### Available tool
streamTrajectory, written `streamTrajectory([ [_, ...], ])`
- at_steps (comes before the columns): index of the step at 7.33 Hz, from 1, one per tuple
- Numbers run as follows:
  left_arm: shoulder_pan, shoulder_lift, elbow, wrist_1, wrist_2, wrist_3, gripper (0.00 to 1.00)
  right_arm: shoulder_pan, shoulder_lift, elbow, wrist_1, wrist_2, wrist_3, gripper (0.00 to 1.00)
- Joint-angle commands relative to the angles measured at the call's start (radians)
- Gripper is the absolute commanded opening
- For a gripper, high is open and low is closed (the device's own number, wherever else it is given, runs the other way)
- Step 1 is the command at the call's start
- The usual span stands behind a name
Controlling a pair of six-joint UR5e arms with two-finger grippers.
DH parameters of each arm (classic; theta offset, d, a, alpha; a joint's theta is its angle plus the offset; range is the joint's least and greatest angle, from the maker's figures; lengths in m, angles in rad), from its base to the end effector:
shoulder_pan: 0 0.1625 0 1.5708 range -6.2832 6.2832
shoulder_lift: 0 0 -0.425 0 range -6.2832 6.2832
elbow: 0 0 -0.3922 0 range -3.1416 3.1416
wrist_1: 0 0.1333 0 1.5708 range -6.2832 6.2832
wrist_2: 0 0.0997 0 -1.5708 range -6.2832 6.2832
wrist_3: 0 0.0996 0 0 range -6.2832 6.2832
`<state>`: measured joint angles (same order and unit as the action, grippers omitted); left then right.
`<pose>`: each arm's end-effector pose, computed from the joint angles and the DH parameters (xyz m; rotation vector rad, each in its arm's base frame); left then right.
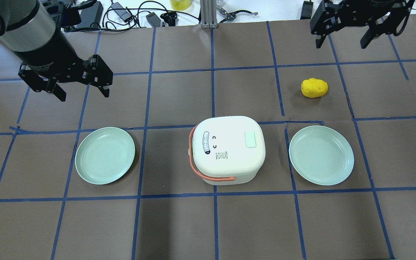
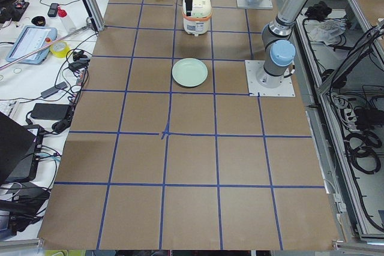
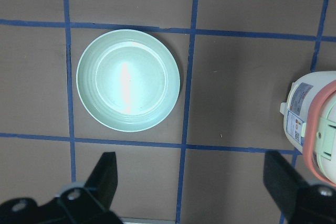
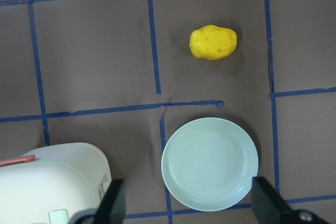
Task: Press rice cooker button
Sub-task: 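Move the right gripper down over the rice cooker's green lid button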
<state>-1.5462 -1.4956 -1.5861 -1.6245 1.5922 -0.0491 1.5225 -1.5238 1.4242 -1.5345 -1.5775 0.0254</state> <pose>-0.1198 -0.4630 0.5108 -0.1151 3.1181 -0.0101 0.1076 -0.5218 0.5329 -0.1157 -3.1305 0.0991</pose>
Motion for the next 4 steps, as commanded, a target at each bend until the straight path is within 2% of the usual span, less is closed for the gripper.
streamTrajectory([
  [1,0.0,0.0,0.0,0.0,0.0,0.0,1.0,0.069,-0.022,0.089,0.022,0.019,0.002,0.39],
  [2,0.0,0.0,0.0,0.0,0.0,0.0,1.0,0.134,-0.021,0.14,0.019,0.034,0.031,0.1],
  [3,0.0,0.0,0.0,0.0,0.0,0.0,1.0,0.183,-0.021,0.188,0.01,0.037,0.153,0.0],
  [4,0.0,0.0,0.0,0.0,0.0,0.0,1.0,0.227,-0.015,0.221,0.001,0.036,0.225,0.0],
])
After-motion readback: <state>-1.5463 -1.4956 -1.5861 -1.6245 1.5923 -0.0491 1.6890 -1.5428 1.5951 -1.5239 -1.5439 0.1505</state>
